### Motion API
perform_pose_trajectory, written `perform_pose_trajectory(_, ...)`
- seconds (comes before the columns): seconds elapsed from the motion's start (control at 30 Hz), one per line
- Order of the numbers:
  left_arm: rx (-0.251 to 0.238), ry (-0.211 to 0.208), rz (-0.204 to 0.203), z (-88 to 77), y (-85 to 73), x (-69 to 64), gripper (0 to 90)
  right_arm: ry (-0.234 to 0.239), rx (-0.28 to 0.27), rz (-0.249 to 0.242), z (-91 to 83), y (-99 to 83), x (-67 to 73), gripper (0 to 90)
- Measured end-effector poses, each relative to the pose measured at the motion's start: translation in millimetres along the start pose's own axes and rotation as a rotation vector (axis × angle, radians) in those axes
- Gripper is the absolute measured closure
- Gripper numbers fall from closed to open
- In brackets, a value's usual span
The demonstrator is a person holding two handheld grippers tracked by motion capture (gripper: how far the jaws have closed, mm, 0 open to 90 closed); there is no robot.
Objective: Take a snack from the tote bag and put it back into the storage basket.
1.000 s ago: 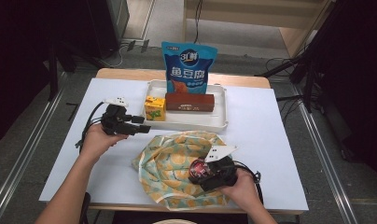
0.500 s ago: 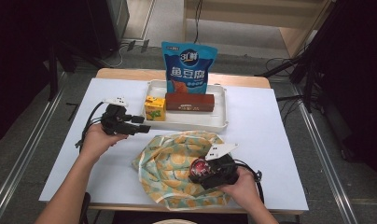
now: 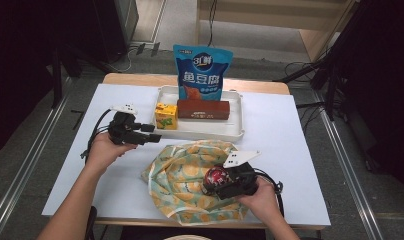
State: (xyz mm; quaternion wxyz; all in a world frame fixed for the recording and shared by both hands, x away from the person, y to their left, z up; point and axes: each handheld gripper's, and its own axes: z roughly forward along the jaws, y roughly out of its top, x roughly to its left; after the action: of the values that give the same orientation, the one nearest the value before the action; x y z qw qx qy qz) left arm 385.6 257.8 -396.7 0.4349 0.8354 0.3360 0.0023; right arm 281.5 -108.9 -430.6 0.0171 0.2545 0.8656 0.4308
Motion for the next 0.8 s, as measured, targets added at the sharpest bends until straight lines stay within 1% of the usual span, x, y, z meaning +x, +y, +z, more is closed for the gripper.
perform_pose_trajectory(0.2,0.002,0.001,-0.003,0.2,-0.1,-0.7,40.9,-0.016,-0.017,0.003,-5.4,1.9,-2.5,24.7)
perform_pose_trajectory(0.3,0.002,0.001,0.0,0.0,-0.1,-0.7,40.9,-0.022,-0.025,0.016,-8.7,2.8,-3.4,24.8)
perform_pose_trajectory(0.43,0.003,-0.001,0.0,-0.4,-0.1,-1.1,40.9,-0.03,-0.034,0.021,-12.3,4.3,-5.2,24.8)
perform_pose_trajectory(0.53,0.001,0.002,0.001,-1.3,-0.1,-1.3,40.9,-0.034,-0.039,0.016,-13.8,5.8,-6.8,24.8)
perform_pose_trajectory(0.67,0.0,0.003,0.001,-2.5,-0.3,-1.1,40.9,-0.039,-0.051,0.025,-17.3,8.8,-8.2,24.9)
perform_pose_trajectory(0.8,-0.003,0.004,-0.002,-3.1,-0.7,-1.6,40.9,-0.046,-0.057,0.022,-20.4,11.8,-10.2,24.9)
